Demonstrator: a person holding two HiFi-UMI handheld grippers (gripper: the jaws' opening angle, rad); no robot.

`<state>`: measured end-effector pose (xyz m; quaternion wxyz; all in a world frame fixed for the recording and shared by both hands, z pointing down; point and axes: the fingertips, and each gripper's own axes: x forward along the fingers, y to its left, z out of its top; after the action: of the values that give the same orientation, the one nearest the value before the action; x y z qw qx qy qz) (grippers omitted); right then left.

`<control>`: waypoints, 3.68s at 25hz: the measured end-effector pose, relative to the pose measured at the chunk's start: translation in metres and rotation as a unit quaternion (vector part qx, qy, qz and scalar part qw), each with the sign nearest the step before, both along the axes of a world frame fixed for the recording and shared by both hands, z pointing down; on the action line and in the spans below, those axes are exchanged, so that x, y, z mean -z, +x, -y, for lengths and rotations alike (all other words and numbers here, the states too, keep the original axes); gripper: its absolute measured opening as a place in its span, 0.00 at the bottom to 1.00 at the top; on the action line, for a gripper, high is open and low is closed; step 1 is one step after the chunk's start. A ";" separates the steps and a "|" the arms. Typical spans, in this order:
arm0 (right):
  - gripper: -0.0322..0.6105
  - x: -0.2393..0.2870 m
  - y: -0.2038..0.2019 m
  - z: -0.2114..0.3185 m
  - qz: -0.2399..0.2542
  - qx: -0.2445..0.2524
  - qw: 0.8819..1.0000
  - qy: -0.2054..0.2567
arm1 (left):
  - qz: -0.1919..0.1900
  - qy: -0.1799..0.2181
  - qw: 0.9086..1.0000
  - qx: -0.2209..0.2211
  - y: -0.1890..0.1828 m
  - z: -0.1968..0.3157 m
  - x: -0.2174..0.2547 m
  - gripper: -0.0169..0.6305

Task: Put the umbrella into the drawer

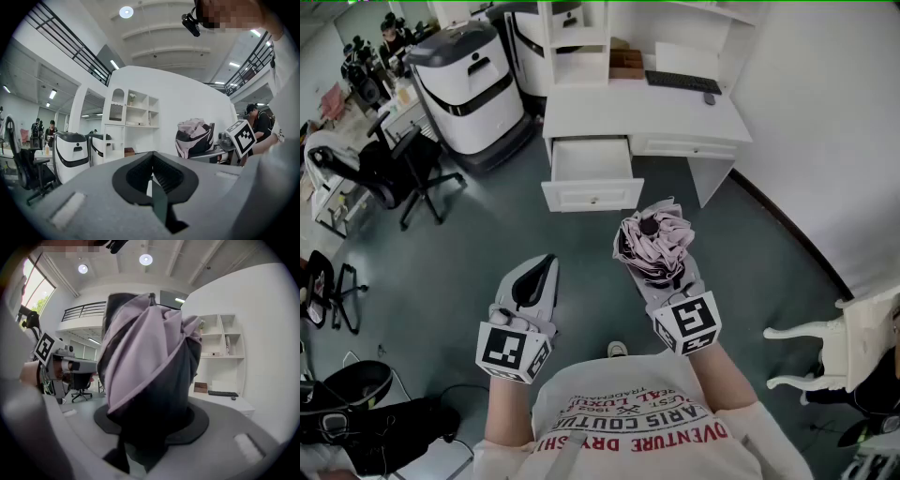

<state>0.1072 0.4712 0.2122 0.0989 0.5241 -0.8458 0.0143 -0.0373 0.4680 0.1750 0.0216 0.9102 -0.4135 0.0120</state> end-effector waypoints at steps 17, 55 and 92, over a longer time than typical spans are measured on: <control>0.37 -0.016 0.033 0.031 0.013 0.001 1.000 -0.020 | -0.003 -0.010 1.000 0.009 0.030 0.030 -0.009 0.03; 0.38 -0.089 -0.023 0.478 -0.026 -0.032 0.993 -0.111 | -0.008 -0.046 0.997 -0.065 -0.011 0.487 -0.053 0.03; 0.39 -0.493 -0.045 0.512 -0.215 0.241 0.846 -0.424 | -0.020 -0.200 0.978 0.052 -0.025 0.553 -0.303 0.03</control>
<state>0.0626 -0.0413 0.7052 0.4914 0.2012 -0.8145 0.2339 -0.0623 -0.0846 0.4783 0.2123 0.8648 -0.4489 0.0751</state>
